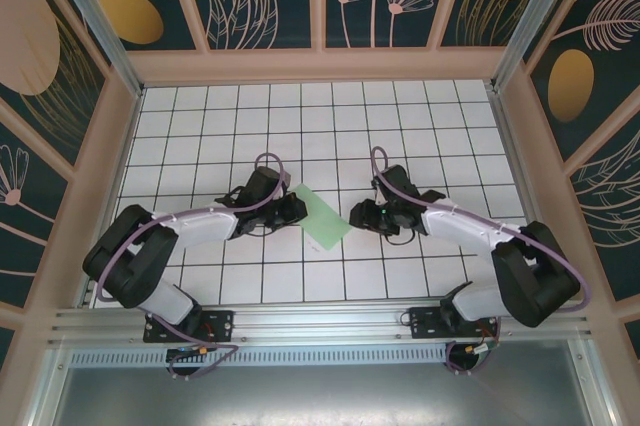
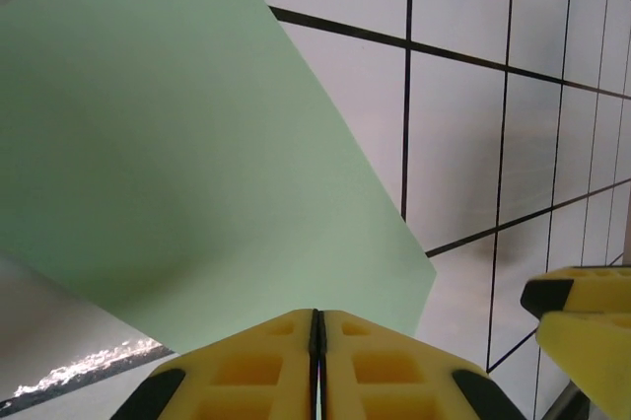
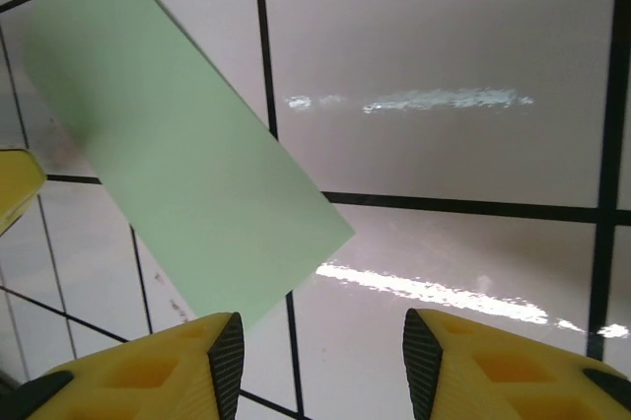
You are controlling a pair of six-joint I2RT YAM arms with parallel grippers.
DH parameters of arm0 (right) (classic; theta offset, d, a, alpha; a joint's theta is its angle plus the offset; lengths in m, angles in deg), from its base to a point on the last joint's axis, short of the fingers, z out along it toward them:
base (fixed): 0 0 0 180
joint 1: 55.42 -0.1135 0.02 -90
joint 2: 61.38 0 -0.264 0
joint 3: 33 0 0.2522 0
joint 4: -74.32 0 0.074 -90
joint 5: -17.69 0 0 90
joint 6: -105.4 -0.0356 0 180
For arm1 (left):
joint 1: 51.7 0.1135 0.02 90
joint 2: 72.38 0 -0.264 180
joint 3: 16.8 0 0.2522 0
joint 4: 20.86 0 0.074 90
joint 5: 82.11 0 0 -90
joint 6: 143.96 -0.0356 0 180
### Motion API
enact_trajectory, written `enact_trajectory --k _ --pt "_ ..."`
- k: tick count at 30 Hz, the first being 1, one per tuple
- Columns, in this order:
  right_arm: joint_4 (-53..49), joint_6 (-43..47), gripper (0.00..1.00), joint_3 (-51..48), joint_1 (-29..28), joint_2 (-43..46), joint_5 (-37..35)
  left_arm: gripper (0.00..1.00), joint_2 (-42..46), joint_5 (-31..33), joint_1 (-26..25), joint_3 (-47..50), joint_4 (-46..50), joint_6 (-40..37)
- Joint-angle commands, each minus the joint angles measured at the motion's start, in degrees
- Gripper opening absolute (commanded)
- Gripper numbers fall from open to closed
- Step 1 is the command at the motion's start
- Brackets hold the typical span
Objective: Fold a paper plane with a square sheet of paper (pick it up from the middle)
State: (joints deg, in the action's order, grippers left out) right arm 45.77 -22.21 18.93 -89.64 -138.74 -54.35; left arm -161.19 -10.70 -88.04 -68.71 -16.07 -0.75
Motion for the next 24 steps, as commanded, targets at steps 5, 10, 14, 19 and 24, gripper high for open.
enact_trajectory --k 5,10,14,19,24 --pt "10.04 -9.12 0.51 -5.52 -0.60 1.62 6.39 0.14 -6.95 -1.43 -0.31 -4.32 -3.34 0.14" --pt "13.31 -11.71 0.52 -6.10 -1.60 -0.43 7.63 0.15 -9.07 2.25 -0.36 -5.84 0.48 -1.42" --pt "14.23 -12.43 0.54 -5.24 -2.30 -2.80 7.54 0.14 -8.61 4.83 -0.34 -6.04 3.38 -2.92" --pt "14.53 -11.98 0.54 -4.45 -2.52 -4.63 6.13 0.15 -7.16 4.11 -0.36 -4.31 3.80 -3.84" --pt "13.74 -10.29 0.55 -3.14 -1.91 -6.11 4.32 0.15 -8.78 5.05 -0.36 -3.77 3.37 -4.16"
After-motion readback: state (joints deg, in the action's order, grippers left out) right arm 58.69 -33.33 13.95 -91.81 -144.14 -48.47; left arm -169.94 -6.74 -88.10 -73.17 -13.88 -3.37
